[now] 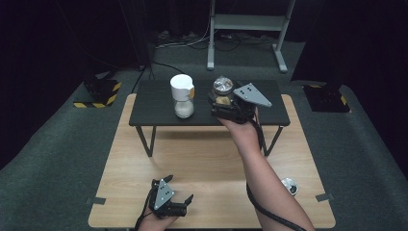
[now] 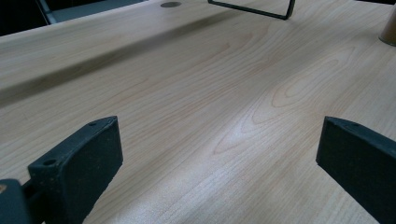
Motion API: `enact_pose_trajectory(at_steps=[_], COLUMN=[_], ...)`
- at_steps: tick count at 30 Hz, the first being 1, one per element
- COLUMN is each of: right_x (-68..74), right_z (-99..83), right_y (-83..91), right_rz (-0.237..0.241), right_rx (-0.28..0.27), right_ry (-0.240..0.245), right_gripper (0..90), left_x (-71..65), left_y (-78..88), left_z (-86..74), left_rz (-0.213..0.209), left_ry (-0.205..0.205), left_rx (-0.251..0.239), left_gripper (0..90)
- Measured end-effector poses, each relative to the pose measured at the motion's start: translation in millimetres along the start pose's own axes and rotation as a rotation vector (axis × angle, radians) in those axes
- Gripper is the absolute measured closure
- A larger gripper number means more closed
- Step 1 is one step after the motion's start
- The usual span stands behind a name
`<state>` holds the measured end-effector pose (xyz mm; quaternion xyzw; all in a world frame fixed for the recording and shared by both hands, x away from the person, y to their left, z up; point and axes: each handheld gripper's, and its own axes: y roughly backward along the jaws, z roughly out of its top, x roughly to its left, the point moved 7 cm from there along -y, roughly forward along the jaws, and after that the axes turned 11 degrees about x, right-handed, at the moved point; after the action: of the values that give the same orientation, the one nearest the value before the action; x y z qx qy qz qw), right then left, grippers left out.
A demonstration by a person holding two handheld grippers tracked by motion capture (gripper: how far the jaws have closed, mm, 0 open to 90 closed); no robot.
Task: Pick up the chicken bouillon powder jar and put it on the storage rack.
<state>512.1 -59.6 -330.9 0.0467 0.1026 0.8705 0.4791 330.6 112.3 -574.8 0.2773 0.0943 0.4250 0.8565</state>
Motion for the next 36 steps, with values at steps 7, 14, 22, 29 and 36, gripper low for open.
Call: enact_pose_trajectory(at_steps=[7, 14, 22, 29, 36], right_x=[2.1, 6.4, 10.9, 14.0, 18.6], right_z=[-3.8, -7.4, -11.6, -18.4, -21.9], right_y=[9.1, 20.0, 30.6, 41.9, 56.2], right_rz=[-0.004, 0.003, 0.007, 0.006, 0.019], right_rx=[0.007, 0.003, 0.005, 0.006, 0.000], right_ry=[0.005, 0.011, 0.022, 0.031, 0.036], right_gripper=[0.0, 0.0, 0.0, 0.0, 0.0], left_x=[-0.5, -1.2, -1.6, -2.1, -2.3], left_y=[-0.3, -0.5, -1.0, -1.5, -1.5], left_z=[0.0, -0.2, -0.1, -0.1, -0.1], left_rz=[0.004, 0.007, 0.009, 0.012, 0.011], left_ry=[-0.003, -0.011, -0.011, -0.021, -0.020], left_rx=[0.004, 0.009, 0.011, 0.016, 0.016], left_gripper=[0.7, 0.7, 0.7, 0.7, 0.7])
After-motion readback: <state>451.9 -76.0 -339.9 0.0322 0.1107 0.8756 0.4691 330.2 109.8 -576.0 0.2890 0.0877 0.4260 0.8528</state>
